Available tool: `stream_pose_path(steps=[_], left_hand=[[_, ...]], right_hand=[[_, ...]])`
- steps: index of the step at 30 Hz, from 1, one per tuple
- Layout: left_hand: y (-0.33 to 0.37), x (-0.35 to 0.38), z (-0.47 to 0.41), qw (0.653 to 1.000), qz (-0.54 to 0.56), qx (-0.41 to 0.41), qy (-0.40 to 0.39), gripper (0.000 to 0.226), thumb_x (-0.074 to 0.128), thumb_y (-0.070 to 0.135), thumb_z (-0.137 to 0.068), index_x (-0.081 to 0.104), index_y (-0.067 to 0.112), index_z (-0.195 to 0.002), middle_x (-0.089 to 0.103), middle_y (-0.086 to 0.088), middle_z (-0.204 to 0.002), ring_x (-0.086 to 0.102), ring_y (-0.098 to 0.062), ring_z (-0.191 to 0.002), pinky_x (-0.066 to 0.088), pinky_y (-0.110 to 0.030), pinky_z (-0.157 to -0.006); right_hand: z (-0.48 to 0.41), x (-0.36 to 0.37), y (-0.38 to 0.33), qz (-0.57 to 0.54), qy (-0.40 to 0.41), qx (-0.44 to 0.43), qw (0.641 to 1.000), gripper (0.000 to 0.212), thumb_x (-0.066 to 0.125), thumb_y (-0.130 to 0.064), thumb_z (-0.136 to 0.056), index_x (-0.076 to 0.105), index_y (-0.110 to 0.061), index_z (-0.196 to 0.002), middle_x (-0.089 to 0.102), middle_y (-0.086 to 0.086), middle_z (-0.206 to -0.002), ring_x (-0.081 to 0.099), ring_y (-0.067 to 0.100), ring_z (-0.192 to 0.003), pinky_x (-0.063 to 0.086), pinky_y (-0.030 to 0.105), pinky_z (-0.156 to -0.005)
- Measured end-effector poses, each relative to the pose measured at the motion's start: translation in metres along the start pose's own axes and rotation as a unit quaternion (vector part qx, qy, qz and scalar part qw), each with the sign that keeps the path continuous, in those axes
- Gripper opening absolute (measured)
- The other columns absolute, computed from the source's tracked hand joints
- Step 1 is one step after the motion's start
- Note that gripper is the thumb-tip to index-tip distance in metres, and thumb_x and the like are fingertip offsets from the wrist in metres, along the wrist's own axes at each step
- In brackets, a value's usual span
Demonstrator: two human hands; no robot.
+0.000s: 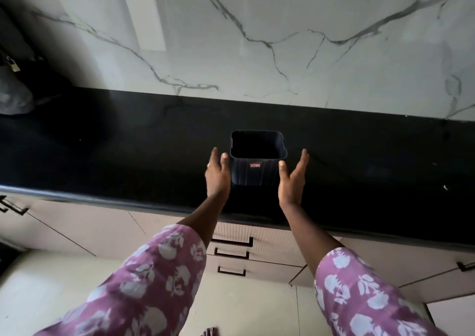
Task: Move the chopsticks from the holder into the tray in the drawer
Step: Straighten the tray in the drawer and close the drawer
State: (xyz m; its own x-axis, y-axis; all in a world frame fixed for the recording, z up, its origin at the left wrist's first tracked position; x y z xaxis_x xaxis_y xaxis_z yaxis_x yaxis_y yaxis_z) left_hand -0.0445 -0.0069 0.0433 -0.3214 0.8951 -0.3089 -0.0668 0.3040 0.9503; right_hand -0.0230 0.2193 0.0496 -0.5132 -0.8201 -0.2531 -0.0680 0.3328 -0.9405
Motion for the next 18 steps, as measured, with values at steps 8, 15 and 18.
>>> stream_pose_path(steps=[8, 15, 18], left_hand=[[0.003, 0.036, -0.009, 0.993, 0.010, -0.051, -0.108, 0.053, 0.026, 0.044, -0.100, 0.030, 0.017, -0.146, 0.039, -0.010, -0.148, 0.034, -0.026, -0.137, 0.027, -0.039, -0.114], [0.003, 0.023, -0.030, 0.994, 0.030, -0.049, -0.092, 0.048, 0.026, 0.038, -0.101, 0.035, 0.017, -0.143, 0.045, -0.012, -0.142, 0.041, -0.028, -0.132, 0.032, -0.039, -0.110], [0.002, 0.017, -0.041, 0.994, 0.025, -0.048, -0.094, 0.047, 0.027, 0.038, -0.101, 0.037, 0.016, -0.142, 0.046, -0.013, -0.141, 0.041, -0.029, -0.131, 0.032, -0.039, -0.108]], right_hand=[[-0.005, 0.025, -0.003, 0.020, -0.003, 0.033, 0.999, 0.042, 0.051, -0.019, -0.096, 0.041, -0.008, -0.136, 0.044, 0.016, -0.145, 0.047, 0.031, -0.128, 0.041, 0.037, -0.104], [0.003, 0.044, -0.020, 0.048, 0.037, 0.040, 0.997, 0.022, 0.052, -0.015, -0.095, 0.051, -0.001, -0.112, 0.063, 0.019, -0.110, 0.062, 0.030, -0.096, 0.036, 0.020, -0.071], [0.004, 0.052, -0.026, 0.044, 0.032, 0.053, 0.997, 0.020, 0.052, -0.015, -0.095, 0.050, 0.000, -0.109, 0.064, 0.020, -0.104, 0.061, 0.028, -0.089, 0.039, 0.025, -0.069]])
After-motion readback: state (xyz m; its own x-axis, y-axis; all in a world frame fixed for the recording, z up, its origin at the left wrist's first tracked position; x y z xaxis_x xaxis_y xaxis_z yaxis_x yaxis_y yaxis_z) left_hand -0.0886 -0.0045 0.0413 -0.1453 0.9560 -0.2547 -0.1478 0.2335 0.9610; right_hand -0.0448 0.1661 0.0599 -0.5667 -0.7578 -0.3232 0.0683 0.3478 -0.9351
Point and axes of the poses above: each hand's wrist, its own z-axis away from the middle knuckle, its own x-axis out of the palm, y = z × x, the point moved 8 cm from there along -z, towards the middle knuckle
